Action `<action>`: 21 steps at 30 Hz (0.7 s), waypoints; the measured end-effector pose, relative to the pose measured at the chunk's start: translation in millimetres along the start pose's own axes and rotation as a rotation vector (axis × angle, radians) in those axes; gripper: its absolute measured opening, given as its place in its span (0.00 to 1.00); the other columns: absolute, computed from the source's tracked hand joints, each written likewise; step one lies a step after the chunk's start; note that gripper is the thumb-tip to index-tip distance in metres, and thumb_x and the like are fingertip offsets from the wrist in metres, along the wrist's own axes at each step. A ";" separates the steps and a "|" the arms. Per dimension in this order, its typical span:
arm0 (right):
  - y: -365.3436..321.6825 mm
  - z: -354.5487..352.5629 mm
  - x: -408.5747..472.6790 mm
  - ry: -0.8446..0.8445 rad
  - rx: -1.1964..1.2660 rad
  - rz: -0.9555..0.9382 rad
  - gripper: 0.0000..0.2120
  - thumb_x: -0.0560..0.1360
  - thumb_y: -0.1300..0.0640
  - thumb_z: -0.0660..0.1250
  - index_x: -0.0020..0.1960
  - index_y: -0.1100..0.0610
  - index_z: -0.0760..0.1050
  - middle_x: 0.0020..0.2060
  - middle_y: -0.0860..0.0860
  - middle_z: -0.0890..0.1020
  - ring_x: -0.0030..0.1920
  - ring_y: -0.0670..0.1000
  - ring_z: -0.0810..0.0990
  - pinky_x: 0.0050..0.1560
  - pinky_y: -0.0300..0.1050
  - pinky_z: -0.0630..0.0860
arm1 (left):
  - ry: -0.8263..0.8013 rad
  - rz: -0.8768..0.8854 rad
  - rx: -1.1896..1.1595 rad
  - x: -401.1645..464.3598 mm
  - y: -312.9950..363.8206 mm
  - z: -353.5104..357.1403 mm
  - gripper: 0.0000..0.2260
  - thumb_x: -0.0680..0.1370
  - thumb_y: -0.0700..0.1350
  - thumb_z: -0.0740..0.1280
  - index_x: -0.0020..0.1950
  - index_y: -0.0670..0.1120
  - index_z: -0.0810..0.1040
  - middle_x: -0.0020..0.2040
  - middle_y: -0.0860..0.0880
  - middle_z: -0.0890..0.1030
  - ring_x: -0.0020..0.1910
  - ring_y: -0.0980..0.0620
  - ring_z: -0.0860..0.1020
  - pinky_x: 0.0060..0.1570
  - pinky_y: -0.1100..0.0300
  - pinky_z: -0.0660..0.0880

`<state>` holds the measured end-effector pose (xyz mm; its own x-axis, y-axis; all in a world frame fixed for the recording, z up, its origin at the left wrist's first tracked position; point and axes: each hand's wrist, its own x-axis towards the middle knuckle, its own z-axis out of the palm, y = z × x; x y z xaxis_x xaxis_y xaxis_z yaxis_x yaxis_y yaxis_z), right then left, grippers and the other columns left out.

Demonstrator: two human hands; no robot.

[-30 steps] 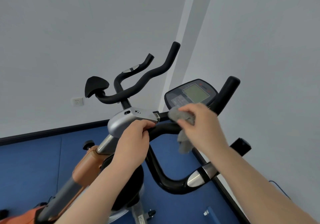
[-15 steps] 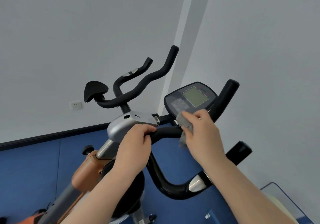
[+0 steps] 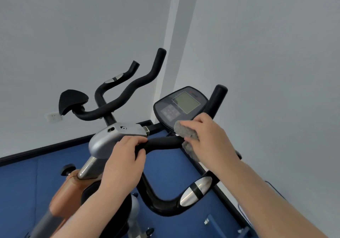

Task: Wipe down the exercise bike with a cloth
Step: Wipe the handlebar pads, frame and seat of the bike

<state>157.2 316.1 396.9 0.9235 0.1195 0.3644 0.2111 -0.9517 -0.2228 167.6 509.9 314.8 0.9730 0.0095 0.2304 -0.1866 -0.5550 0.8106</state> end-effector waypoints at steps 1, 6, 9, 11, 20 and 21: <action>8.8 -11.3 4.5 0.069 -0.004 -0.014 0.21 0.74 0.66 0.69 0.64 0.51 0.77 0.48 0.45 0.70 0.45 0.46 0.74 0.46 0.34 0.69 | -0.018 -0.008 -0.014 1.5 2.9 -0.3 0.13 0.79 0.42 0.64 0.58 0.59 0.76 0.54 0.63 0.74 0.58 0.59 0.72 0.56 0.59 0.71; 40.5 -35.6 19.0 0.221 -0.038 -0.032 0.18 0.78 0.65 0.62 0.67 0.56 0.75 0.51 0.50 0.72 0.49 0.54 0.76 0.48 0.44 0.74 | -0.046 -0.004 -0.133 2.2 35.2 10.5 0.12 0.80 0.43 0.63 0.54 0.61 0.76 0.52 0.64 0.77 0.51 0.61 0.75 0.50 0.63 0.70; 45.3 -34.1 20.5 -0.014 -0.038 -0.144 0.21 0.77 0.68 0.62 0.68 0.55 0.74 0.53 0.49 0.72 0.52 0.51 0.76 0.53 0.41 0.73 | -0.086 0.021 -0.172 5.7 57.5 23.3 0.12 0.80 0.44 0.62 0.53 0.62 0.76 0.50 0.63 0.78 0.34 0.66 0.73 0.37 0.69 0.67; 53.2 -47.9 29.6 0.108 0.009 -0.219 0.24 0.72 0.71 0.65 0.66 0.54 0.77 0.51 0.48 0.73 0.47 0.47 0.75 0.48 0.31 0.68 | -0.109 0.020 -0.192 13.9 68.7 30.7 0.11 0.81 0.44 0.61 0.53 0.60 0.77 0.48 0.61 0.78 0.29 0.68 0.72 0.29 0.71 0.65; 121.9 -25.6 32.9 0.347 0.173 -0.505 0.31 0.65 0.80 0.68 0.63 0.57 0.79 0.47 0.54 0.73 0.47 0.50 0.77 0.46 0.41 0.78 | -0.166 -0.044 -0.241 43.3 97.6 73.8 0.12 0.81 0.43 0.60 0.54 0.60 0.77 0.50 0.60 0.80 0.41 0.68 0.76 0.31 0.72 0.69; 128.5 -24.5 33.9 0.372 0.204 -0.528 0.31 0.66 0.79 0.68 0.63 0.56 0.79 0.48 0.52 0.72 0.48 0.46 0.76 0.47 0.36 0.77 | -0.152 -0.041 -0.231 43.8 99.0 76.2 0.13 0.81 0.43 0.60 0.53 0.61 0.77 0.49 0.61 0.80 0.42 0.68 0.76 0.31 0.73 0.69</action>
<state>207.8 190.9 402.8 0.5159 0.4137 0.7501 0.6937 -0.7155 -0.0824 202.1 391.9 364.2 0.9864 -0.1063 0.1255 -0.1554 -0.3520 0.9230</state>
